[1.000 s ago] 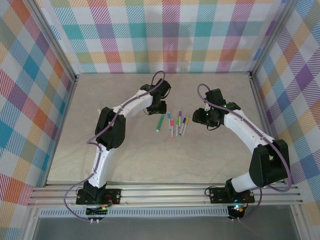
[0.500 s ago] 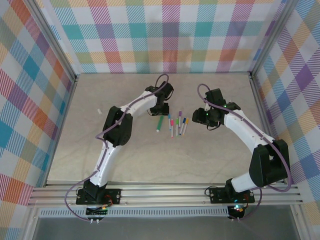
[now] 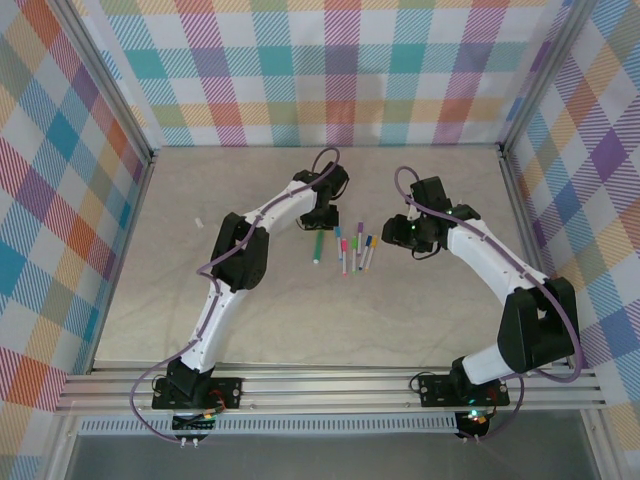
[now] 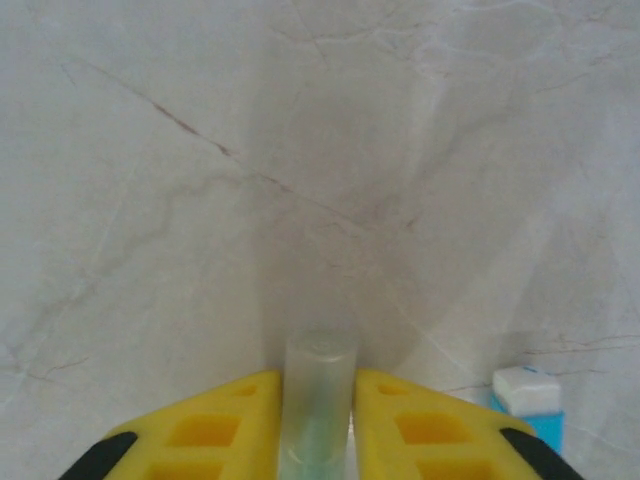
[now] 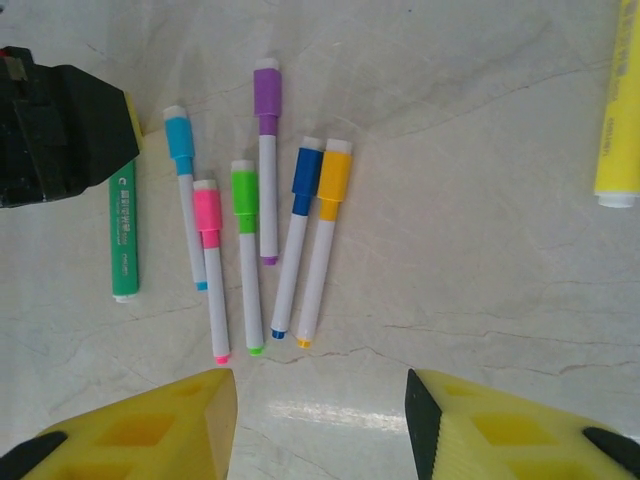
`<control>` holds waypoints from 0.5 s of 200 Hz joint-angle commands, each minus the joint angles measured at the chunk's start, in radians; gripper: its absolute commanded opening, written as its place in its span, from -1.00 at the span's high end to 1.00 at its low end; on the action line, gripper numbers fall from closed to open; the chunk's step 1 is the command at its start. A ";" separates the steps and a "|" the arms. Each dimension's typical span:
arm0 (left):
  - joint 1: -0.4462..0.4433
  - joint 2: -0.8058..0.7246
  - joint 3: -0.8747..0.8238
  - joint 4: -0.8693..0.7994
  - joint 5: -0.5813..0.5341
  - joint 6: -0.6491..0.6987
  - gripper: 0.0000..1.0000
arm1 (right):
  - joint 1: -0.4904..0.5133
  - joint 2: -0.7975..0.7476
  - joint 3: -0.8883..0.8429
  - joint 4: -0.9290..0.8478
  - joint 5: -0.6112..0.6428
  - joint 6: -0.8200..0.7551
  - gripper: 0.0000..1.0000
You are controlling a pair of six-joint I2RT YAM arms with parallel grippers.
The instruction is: Open the pen caps
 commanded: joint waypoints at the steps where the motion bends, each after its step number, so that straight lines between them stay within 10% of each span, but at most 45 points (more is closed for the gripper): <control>1: 0.000 0.052 -0.006 -0.036 0.009 -0.001 0.70 | 0.019 0.013 -0.022 0.038 -0.045 0.022 0.03; 21: 0.009 0.036 -0.024 -0.036 0.004 -0.002 1.00 | 0.043 0.027 -0.021 0.058 -0.067 0.025 0.05; 100: 0.070 -0.194 -0.131 0.004 0.152 -0.009 1.00 | 0.157 0.175 -0.020 0.343 -0.283 0.088 -0.01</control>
